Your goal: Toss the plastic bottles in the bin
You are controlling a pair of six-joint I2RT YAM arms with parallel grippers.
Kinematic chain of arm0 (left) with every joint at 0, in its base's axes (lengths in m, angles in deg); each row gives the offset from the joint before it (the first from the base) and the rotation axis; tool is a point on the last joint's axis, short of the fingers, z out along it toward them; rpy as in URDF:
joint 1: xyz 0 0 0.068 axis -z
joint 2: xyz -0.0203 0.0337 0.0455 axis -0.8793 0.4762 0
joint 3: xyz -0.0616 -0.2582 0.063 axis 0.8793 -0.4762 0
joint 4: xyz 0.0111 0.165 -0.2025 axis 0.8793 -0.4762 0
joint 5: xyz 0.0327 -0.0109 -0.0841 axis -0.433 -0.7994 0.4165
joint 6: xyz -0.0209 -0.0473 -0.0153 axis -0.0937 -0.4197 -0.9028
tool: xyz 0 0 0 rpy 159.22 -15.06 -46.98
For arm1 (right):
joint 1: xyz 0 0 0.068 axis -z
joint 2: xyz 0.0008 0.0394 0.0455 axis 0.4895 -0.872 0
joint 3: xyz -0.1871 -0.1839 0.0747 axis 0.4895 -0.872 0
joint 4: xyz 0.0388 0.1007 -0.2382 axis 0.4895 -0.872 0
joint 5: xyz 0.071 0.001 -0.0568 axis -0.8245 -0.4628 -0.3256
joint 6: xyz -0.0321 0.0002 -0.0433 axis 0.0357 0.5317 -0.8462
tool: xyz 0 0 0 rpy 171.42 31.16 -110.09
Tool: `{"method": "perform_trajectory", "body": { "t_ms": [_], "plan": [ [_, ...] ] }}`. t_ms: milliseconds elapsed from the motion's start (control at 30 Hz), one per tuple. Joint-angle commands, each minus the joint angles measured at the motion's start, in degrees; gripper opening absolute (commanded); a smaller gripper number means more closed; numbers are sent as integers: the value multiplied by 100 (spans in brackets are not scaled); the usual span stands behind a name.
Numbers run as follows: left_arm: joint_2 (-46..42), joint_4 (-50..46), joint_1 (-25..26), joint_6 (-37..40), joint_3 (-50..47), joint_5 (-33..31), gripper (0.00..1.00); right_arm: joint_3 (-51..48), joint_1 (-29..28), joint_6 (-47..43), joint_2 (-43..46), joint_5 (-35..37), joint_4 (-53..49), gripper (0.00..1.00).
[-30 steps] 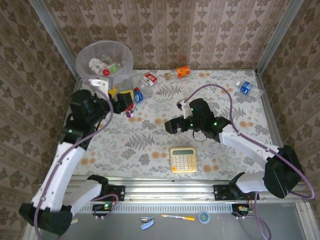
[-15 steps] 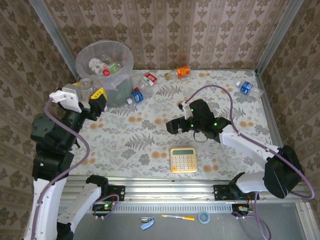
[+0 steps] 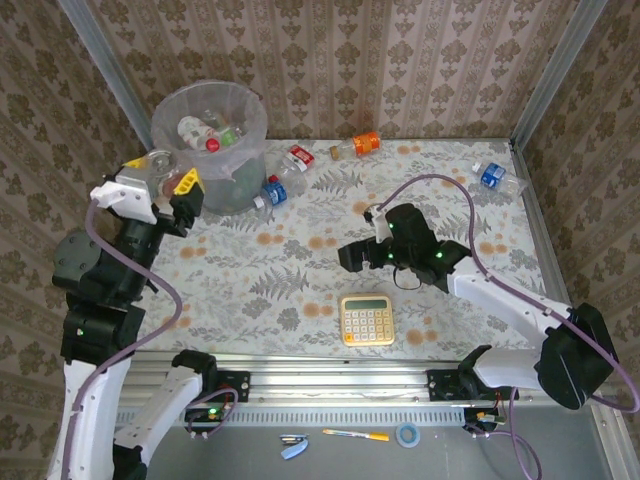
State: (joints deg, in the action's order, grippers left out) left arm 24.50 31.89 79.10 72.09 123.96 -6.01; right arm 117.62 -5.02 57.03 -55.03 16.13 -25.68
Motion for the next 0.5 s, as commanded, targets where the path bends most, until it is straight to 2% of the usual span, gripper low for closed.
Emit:
{"method": "perform_trajectory", "body": {
  "t_ms": [0,467],
  "plan": [
    [118,464,-34,261,103,-32,17,-117,18,112,191,209,-96,100],
    [850,1146,-143,282,297,362,17,-203,23,141,382,305,-183,100]
  ]
}}
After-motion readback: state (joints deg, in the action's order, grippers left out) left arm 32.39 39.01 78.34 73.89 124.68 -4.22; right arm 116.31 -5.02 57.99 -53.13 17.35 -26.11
